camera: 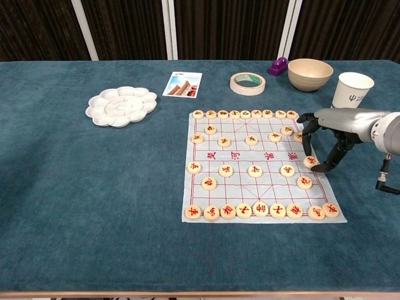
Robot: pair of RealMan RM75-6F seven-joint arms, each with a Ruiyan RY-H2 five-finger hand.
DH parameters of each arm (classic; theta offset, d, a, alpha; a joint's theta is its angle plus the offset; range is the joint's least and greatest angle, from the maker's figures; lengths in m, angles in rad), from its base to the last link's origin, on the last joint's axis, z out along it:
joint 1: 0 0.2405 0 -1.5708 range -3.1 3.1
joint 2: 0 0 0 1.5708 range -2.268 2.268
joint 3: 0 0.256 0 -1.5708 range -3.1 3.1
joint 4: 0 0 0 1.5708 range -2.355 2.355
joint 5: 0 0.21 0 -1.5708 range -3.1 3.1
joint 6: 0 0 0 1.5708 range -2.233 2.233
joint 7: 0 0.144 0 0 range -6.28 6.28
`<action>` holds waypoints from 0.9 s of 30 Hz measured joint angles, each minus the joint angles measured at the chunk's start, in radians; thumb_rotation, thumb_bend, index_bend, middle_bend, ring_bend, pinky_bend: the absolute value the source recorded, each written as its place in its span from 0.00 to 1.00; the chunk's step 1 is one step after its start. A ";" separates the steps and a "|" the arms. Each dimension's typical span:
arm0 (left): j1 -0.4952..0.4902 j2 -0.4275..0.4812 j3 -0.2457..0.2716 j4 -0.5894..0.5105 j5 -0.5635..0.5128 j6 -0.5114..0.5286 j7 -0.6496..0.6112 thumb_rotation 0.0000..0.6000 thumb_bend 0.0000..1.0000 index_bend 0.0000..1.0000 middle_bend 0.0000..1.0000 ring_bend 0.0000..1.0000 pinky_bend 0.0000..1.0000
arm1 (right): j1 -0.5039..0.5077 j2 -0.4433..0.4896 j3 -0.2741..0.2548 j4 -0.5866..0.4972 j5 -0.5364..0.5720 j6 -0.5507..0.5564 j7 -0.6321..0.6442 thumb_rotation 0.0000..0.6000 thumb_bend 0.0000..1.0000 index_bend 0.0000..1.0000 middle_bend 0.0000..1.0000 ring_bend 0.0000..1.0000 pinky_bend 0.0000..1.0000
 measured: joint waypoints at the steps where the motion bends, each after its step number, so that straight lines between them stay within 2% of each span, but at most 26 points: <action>1: 0.000 0.000 0.000 0.000 0.000 0.000 0.000 1.00 0.00 0.18 0.02 0.00 0.00 | 0.003 0.000 0.001 0.002 0.004 -0.001 -0.001 1.00 0.35 0.57 0.01 0.07 0.14; 16: 0.000 -0.002 -0.001 0.002 -0.001 0.002 0.003 1.00 0.00 0.18 0.02 0.00 0.00 | 0.032 -0.007 0.009 0.051 0.068 -0.028 -0.008 1.00 0.35 0.57 0.01 0.07 0.14; 27: -0.001 -0.005 0.000 0.003 -0.004 -0.001 0.009 1.00 0.00 0.18 0.02 0.00 0.00 | 0.039 -0.022 -0.001 0.075 0.068 -0.039 0.003 1.00 0.35 0.57 0.01 0.07 0.14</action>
